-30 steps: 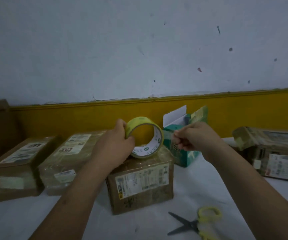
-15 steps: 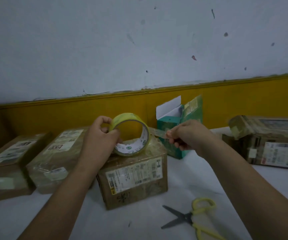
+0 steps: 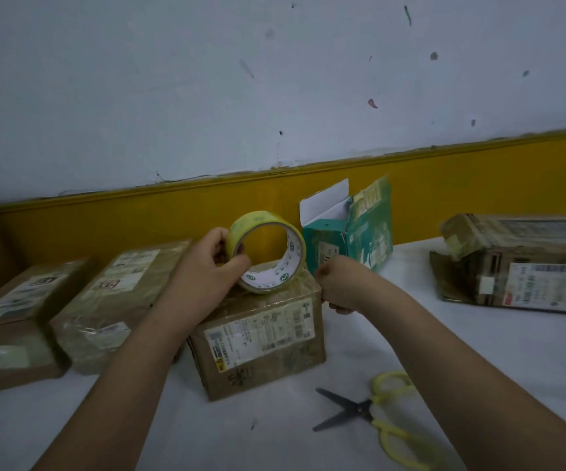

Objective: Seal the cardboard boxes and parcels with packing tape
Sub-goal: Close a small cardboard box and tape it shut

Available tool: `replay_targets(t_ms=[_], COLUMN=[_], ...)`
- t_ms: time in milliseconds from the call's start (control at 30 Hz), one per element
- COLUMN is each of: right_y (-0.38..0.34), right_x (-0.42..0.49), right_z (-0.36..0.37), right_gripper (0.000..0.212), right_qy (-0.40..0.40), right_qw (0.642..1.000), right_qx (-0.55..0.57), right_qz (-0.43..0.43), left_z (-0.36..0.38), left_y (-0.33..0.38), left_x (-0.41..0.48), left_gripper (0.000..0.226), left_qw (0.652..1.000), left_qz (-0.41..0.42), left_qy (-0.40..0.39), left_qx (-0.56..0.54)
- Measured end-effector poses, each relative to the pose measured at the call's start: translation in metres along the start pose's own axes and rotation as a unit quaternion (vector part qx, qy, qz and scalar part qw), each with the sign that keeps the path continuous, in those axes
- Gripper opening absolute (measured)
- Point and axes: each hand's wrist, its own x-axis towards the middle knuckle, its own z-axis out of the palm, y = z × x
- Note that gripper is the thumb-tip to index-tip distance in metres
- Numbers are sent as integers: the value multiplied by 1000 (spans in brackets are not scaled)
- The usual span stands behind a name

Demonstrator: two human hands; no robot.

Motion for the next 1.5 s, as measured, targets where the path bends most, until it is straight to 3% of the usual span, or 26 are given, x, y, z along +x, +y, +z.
replay_targets(t_ms=[100, 167, 267, 333, 467, 567, 667, 733, 800, 867, 933, 1100, 1300, 1500], right_y=[9, 12, -1, -14, -20, -17, -18, -17, -19, -19, -22, -25, -24, -29], right_x=[-1, 0, 3, 4, 4, 6, 6, 7, 6, 5, 4, 0, 0, -1], right_z=[7, 10, 0, -4, 17, 18, 15, 12, 8, 7, 7, 6, 1, -5], right_gripper=[44, 42, 22, 29, 28, 26, 29, 33, 34, 34, 33, 34, 34, 35], right_qy=[-12, -32, 11, 63, -35, -46, -44, -37, -39, -45, -54, -49, -43, -34], right_qw=[994, 994, 990, 968, 947, 958, 967, 980, 986, 986, 986, 989, 990, 984], right_qx=[-102, -100, 139, 239, 315, 273, 234, 170, 132, 122, 119, 85, 31, -75], right_qz=[-29, -28, -18, -37, -54, -74, -93, -99, -98, -103, -106, -112, -133, -160], left_z=[1, 1, 1, 2, 2, 5, -3, -29, -70, -101, -114, -115, -108, -89], left_y=[1, 2, 2, 1, 3, 2, 2, 0, -1, 2, 4, 0, 4, -11], left_x=[-1, -1, -1, 0, 4, 1, -2, 3, 5, 1, -4, -13, -18, -42], left_gripper=[16, 13, 12, 12, 5, 11, 41, 57, 69, 74, 76, 79, 73, 81], left_qw=[1000, 1000, 1000, 1000, 999, 999, 996, 996, 985, 941, 873, 804, 781, 800], left_qz=[0, -2, -3, -7, -18, 5, 53, 93, 114, 116, 123, 133, 76, 21], left_qy=[-12, -13, -15, -22, -29, -28, -15, 7, 3, -86, -161, -195, -251, -256], left_qx=[12, 7, -6, -6, -17, -36, -69, -16, 126, 306, 444, 546, 567, 542])
